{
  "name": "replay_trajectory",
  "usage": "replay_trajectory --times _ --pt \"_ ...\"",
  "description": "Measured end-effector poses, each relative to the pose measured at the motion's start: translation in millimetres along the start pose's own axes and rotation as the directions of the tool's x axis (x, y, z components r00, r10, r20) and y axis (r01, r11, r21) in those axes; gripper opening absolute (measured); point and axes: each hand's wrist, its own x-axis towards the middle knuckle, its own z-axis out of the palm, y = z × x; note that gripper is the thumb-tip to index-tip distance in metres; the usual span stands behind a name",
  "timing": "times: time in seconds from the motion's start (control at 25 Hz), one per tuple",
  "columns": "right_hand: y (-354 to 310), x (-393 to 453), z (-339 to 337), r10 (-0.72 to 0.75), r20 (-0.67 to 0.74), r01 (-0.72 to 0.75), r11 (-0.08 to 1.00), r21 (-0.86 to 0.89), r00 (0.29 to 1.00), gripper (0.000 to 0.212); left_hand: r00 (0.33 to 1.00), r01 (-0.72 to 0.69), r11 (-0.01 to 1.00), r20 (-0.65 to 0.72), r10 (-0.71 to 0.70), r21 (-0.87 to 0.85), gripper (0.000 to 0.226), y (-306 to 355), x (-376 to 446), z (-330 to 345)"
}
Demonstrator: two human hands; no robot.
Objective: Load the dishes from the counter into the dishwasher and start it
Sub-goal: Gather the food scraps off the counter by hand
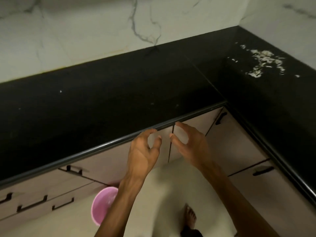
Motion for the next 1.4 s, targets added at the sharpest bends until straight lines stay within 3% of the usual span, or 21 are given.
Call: replay_trajectory --times 0.36,0.64,0.84,0.96,1.16,1.28,1.4 --pt "59.0 33.3 -121.2 0.125 -0.164 -0.131 0.991 -0.024 0.978 0.054 0.984 -0.131 0.988 0.109 0.139 -0.076 0.038 112.7 38.8 91.3" --pt "101.5 56.8 -181.6 0.074 -0.24 -0.067 0.997 0.037 0.968 0.037 0.964 -0.188 0.977 0.171 0.202 -0.096 0.038 162.8 68.1 157.5" --pt "151.3 92.8 -187.8 0.213 -0.289 -0.227 0.974 -0.014 0.933 0.062 0.943 -0.218 0.973 0.242 0.231 -0.077 0.038 177.6 108.5 202.8" --pt "182.1 121.9 -187.8 0.251 -0.242 -0.291 0.945 -0.149 0.937 0.072 0.93 -0.191 0.98 0.308 0.201 -0.062 0.047 181.0 139.8 238.2" --pt "229.7 177.0 -170.4 0.462 -0.216 -0.51 0.786 -0.348 0.86 0.099 0.877 -0.27 0.941 0.456 0.154 0.202 0.076 172.6 204.0 296.2" --pt "248.1 207.9 -164.9 0.494 -0.289 -0.573 0.708 -0.414 0.82 0.1 0.851 -0.338 0.861 0.514 0.108 0.379 0.088 163.4 245.3 326.3" --pt "262.6 244.6 -174.2 0.495 -0.325 -0.592 0.681 -0.431 0.806 0.097 0.845 -0.413 0.794 0.514 0.151 0.446 0.093 165.0 278.5 352.1"
